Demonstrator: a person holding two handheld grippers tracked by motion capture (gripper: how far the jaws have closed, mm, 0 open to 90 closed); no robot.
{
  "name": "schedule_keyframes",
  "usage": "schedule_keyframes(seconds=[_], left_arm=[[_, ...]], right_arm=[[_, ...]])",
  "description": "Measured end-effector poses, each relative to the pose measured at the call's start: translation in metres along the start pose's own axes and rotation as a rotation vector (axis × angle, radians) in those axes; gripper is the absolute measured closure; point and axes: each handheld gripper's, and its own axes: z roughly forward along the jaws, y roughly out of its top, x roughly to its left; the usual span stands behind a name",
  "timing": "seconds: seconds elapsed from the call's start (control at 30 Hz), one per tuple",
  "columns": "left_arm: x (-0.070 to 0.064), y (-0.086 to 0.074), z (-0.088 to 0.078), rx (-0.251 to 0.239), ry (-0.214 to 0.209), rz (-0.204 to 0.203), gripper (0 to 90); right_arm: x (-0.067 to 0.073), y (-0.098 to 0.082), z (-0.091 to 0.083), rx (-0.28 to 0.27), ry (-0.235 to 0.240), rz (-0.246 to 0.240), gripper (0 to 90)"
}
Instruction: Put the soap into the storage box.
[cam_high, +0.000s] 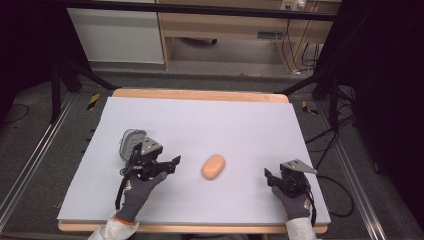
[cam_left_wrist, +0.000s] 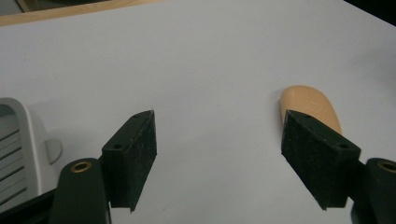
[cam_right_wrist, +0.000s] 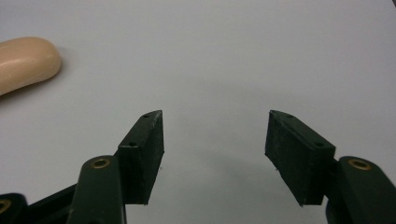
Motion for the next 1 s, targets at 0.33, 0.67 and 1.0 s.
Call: schedule_keyframes(seconds=[0.33, 0.67, 1.0], left_arm=[[-0.013, 0.008, 0.015, 0.002, -0.029, 0.008, 25.5], [-0.027, 0.012, 0.027, 0.019, -0.045, 0.029, 25.2], [-0.039, 0.018, 0.039, 0.05, -0.053, 0.06, 24.7]], right_arm=[[0.001, -0.001, 0.0, -0.001, -0.002, -0.008, 39.2], [0.002, -0.001, 0.0, -0.002, 0.0, -0.007, 38.8], [0.001, -0.001, 0.0, -0.001, 0.004, -0.007, 38.7]])
